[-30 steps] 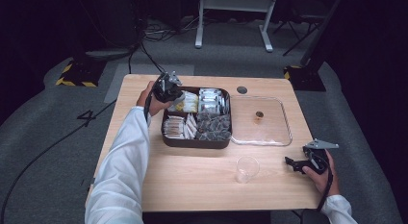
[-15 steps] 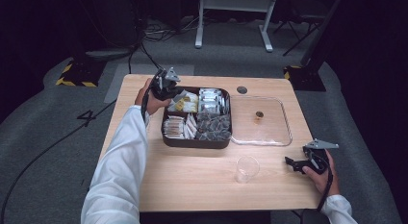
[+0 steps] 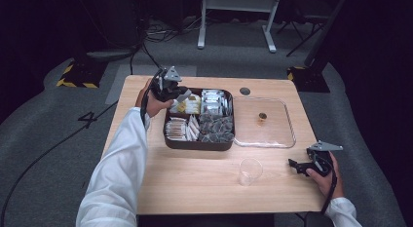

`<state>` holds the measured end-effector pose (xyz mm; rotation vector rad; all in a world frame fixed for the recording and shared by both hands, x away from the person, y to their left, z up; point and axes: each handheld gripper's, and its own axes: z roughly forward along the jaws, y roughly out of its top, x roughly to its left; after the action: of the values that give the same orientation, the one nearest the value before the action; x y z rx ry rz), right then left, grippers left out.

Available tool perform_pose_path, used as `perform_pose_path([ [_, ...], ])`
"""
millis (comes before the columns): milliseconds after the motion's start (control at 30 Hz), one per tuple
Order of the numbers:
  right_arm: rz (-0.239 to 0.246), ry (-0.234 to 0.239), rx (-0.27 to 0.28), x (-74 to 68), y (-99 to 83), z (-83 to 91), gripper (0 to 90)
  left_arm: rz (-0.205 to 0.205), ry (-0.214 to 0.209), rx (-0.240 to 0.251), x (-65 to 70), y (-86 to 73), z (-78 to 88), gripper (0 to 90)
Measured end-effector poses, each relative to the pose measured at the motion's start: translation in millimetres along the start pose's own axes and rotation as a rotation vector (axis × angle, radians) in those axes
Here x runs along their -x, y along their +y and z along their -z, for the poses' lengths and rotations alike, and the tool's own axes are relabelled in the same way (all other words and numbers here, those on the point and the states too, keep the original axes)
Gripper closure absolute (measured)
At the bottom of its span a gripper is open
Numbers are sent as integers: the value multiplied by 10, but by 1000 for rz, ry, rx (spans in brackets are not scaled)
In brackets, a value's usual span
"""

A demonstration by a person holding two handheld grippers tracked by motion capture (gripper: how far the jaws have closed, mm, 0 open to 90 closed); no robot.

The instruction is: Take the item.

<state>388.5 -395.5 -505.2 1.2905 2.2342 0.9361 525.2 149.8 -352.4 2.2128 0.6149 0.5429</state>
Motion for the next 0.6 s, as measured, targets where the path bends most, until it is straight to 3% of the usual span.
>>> perform_pose_path([
  [600,0,-1,0,0,0,0,19,-34,-67,66,294,88,52,900],
])
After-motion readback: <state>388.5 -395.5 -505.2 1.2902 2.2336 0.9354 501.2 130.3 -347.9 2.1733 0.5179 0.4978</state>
